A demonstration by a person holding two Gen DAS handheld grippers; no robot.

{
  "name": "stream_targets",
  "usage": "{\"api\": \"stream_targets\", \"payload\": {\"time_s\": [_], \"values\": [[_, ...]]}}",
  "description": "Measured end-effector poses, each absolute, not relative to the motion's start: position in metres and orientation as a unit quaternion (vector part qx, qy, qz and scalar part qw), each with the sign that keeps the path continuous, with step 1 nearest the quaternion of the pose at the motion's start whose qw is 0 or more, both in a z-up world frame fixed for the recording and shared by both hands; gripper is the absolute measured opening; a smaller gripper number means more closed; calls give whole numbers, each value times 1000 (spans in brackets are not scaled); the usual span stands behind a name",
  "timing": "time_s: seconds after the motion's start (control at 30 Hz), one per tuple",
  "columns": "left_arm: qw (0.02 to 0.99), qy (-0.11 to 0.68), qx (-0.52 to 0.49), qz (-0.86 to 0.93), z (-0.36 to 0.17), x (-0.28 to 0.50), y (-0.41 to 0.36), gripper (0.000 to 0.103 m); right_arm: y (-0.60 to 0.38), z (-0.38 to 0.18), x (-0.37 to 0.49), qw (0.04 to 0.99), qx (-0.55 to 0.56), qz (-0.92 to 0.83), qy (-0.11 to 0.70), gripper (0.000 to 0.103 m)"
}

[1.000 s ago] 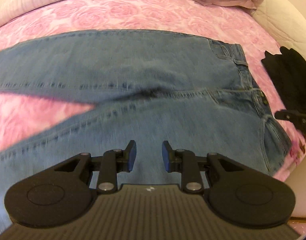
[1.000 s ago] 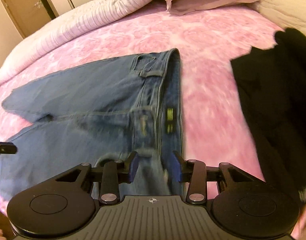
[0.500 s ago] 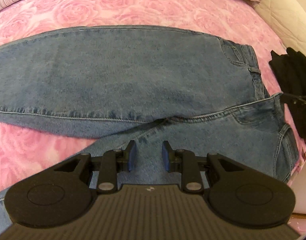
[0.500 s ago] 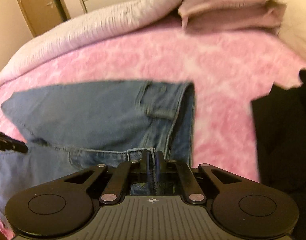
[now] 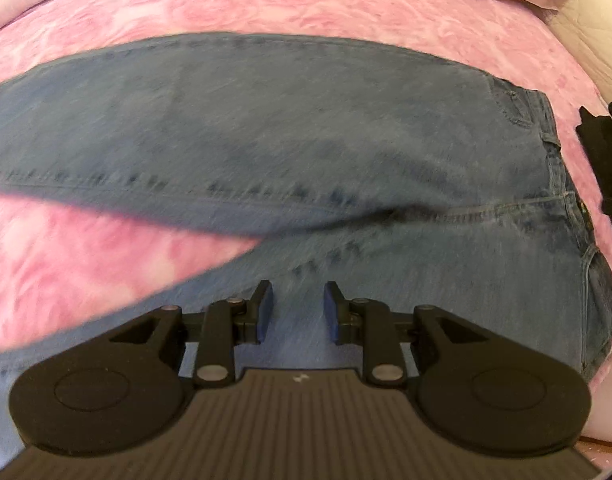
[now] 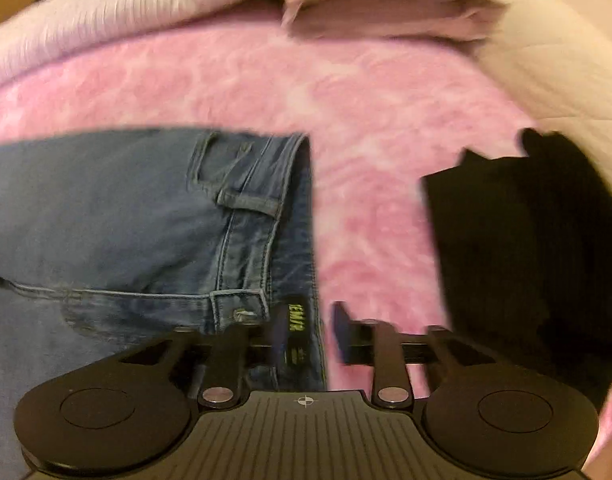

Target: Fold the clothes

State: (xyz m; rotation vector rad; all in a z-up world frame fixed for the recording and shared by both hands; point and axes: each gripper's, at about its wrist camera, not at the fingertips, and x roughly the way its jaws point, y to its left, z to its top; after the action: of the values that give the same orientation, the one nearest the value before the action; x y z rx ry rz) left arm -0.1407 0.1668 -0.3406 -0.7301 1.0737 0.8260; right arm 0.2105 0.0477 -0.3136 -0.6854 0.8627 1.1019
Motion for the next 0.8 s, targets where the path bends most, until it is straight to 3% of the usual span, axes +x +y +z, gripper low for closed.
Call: {"api": "stream_targets", "payload": {"time_s": [0.3, 0.43, 0.8], "values": [[676, 488, -358, 419, -341, -193, 97, 22, -26, -356, 175, 684, -341, 487, 422, 46], [672, 485, -351, 436, -313, -206, 59, 22, -43, -311, 172, 686, -337, 490, 419, 46], [654, 475, -337, 483, -190, -242, -34, 29, -133, -210, 107, 618, -280, 510, 529, 47]]}}
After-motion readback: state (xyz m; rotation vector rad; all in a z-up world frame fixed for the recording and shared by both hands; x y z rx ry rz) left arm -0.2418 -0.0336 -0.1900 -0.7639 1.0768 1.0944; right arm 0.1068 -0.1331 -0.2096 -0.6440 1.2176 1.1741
